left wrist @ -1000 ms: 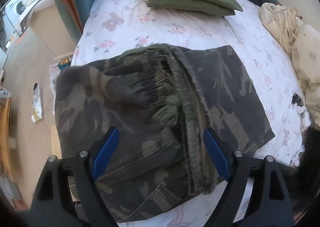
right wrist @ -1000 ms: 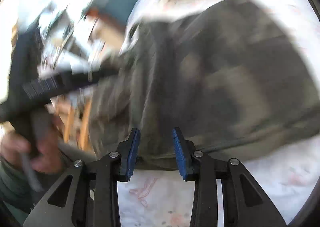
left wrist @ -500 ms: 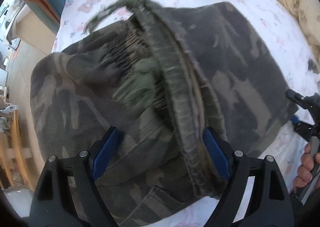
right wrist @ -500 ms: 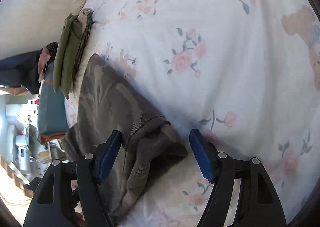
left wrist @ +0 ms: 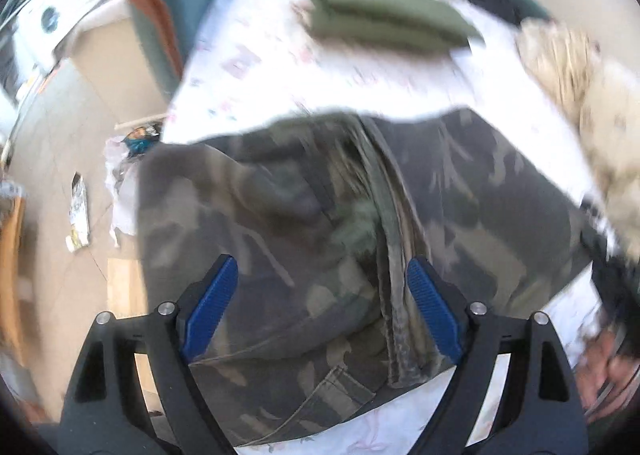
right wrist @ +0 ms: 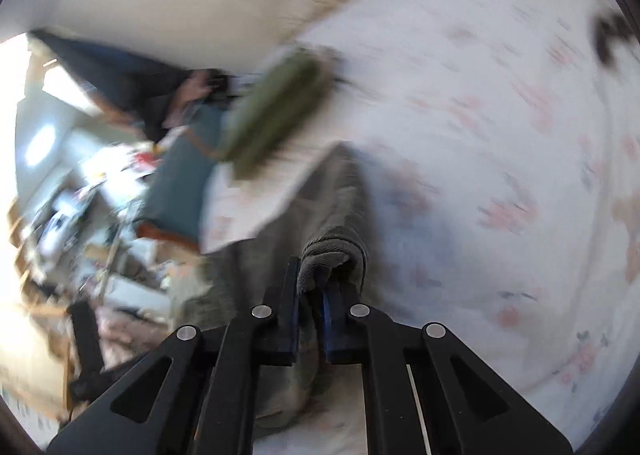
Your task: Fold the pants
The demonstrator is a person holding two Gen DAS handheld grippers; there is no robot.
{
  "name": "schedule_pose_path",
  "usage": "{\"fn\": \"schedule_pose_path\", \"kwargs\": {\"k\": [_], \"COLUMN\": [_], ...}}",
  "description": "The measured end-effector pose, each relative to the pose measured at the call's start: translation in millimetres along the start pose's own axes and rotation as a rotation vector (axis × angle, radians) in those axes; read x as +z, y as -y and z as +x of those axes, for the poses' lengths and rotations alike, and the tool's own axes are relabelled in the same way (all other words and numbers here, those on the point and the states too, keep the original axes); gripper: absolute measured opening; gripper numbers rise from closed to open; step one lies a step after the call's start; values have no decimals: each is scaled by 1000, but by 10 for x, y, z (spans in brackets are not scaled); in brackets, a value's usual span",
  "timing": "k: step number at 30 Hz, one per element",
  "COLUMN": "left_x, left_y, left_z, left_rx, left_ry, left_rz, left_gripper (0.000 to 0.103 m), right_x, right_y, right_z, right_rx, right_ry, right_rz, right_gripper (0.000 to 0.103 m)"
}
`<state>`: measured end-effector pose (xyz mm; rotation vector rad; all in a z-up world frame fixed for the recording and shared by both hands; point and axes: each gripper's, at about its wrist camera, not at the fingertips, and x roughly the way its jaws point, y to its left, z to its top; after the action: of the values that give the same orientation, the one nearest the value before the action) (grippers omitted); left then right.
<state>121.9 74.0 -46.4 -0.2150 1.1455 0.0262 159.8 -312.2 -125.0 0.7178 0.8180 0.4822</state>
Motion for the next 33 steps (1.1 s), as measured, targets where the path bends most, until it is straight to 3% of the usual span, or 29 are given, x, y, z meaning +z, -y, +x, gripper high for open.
{"fn": "schedule_pose_path", "kwargs": {"k": [4,7,14,18,20,24,27,33], "left_x": [285,528,1088,1329,1324,1274,1201,1044], "left_y": [-85,80,955,1179,1177,1019,872,219], "left_z": [-165,-223,56,210,218,236,6,-548], "left_rx": [-63,-126,-169,-175,-158,-115,-99,-97], "left_ry": [2,-5,-86,-93,-98,-113,-65,17], "left_rz": [-88,-125,9,36,56,110,173,133], "left_gripper": [85,85,85,83,71,10,5,5], "right_x": [-62,-148,-355,-485,-541,-649,-701,-930], "right_y": [-432,-652,-933,-1022,-1056,-1162,-1272,-1655], "right_z": [-9,41,152,227,258,240,230,238], "right_rx": [134,194,292,314,330,367,390,456], "right_ry": [-25,-62,-161,-225,-259,-293,-306,-348], "right_rz": [-140,-224,-348,-410,-430,-481,-495,-572], "right_gripper": [8,7,7,7,7,7,7,7]}}
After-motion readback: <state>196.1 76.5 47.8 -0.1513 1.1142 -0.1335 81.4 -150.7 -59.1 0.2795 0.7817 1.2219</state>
